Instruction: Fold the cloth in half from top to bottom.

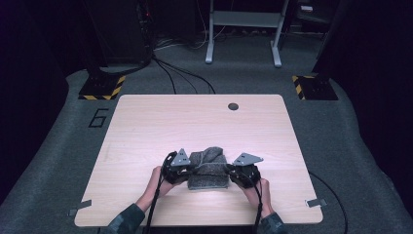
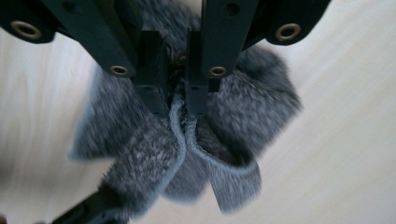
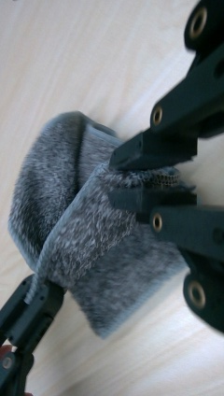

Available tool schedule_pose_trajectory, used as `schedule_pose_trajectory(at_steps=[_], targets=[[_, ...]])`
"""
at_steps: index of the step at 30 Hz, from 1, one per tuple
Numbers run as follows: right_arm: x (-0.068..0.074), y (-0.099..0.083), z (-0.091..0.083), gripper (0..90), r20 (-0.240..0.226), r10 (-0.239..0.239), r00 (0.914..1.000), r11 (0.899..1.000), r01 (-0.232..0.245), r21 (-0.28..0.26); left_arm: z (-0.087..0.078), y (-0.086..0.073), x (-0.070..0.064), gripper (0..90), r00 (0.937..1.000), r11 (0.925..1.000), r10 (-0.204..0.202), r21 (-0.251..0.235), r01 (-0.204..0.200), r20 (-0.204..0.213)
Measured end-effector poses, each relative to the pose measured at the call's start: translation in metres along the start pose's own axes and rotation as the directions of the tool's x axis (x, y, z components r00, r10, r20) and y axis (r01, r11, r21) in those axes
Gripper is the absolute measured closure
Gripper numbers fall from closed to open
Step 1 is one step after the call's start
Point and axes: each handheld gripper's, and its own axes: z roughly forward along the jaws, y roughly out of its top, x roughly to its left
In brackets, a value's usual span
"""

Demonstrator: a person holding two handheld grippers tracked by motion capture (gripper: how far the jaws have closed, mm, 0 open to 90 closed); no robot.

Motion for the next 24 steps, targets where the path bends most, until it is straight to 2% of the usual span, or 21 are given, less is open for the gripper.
schedule_pose_trajectory(at_steps=[2, 3, 4, 5, 8, 11, 13, 14, 17, 18, 20, 22, 24], targets=[[0.000, -0.006, -0.001, 67.5, -0.021, 0.010, 0.9997, 1.000, -0.010, 0.014, 0.002, -0.005, -0.003, 69.8, 0.9996, 0.9991, 0.004, 0.043, -0.005, 0.027], [-0.001, -0.007, -0.003, 61.7, -0.024, 0.018, 0.9995, 1.000, -0.018, 0.012, 0.002, -0.007, -0.004, 67.6, 0.9996, 0.9985, 0.011, 0.054, -0.012, 0.026], [-0.003, -0.008, -0.006, 58.8, -0.033, 0.025, 0.9991, 1.000, -0.025, 0.002, 0.001, -0.009, -0.004, 63.8, 0.9995, 0.9983, 0.002, 0.058, -0.004, 0.031], [-0.006, -0.006, -0.009, 55.4, -0.049, 0.046, 0.9977, 0.999, -0.047, -0.009, 0.000, -0.009, -0.004, 55.9, 0.9995, 0.9981, -0.008, 0.061, 0.006, 0.030], [-0.013, 0.007, -0.015, 47.6, -0.043, 0.072, 0.9965, 0.996, -0.074, -0.039, -0.007, -0.010, -0.003, 48.0, 0.9985, 0.9988, -0.031, 0.040, 0.029, 0.044], [-0.017, 0.022, -0.013, 45.1, -0.027, 0.078, 0.9966, 0.996, -0.079, -0.047, -0.013, -0.010, -0.003, 44.9, 0.9984, 0.9990, -0.036, 0.027, 0.035, 0.043], [-0.020, 0.032, -0.007, 45.1, -0.014, 0.085, 0.9963, 0.995, -0.085, -0.053, -0.016, -0.010, -0.002, 41.4, 0.9979, 0.9984, -0.054, 0.018, 0.054, 0.035], [-0.022, 0.036, -0.004, 44.9, -0.013, 0.085, 0.9963, 0.995, -0.085, -0.043, -0.016, -0.011, 0.000, 41.3, 0.9977, 0.9979, -0.065, 0.009, 0.065, 0.020], [-0.026, 0.049, 0.019, 45.5, 0.030, 0.086, 0.9959, 0.996, -0.086, 0.002, -0.013, -0.011, 0.006, 38.3, 0.9940, 0.9945, -0.104, 0.009, 0.104, -0.034], [-0.027, 0.051, 0.025, 45.9, 0.043, 0.087, 0.9953, 0.996, -0.088, 0.016, -0.011, -0.012, 0.009, 37.6, 0.9906, 0.9927, -0.119, 0.008, 0.120, -0.066], [-0.030, 0.053, 0.038, 49.4, 0.050, 0.096, 0.9941, 0.994, -0.099, 0.049, -0.008, -0.015, 0.014, 36.7, 0.9835, 0.9861, -0.166, -0.002, 0.166, -0.072], [-0.030, 0.052, 0.046, 50.8, 0.063, 0.112, 0.9917, 0.990, -0.117, 0.077, -0.006, -0.017, 0.014, 36.8, 0.9796, 0.9836, -0.179, 0.006, 0.180, -0.091], [-0.026, 0.049, 0.047, 51.3, 0.068, 0.089, 0.9937, 0.991, -0.096, 0.094, -0.004, -0.019, 0.012, 37.1, 0.9820, 0.9860, -0.162, 0.025, 0.165, -0.097]])
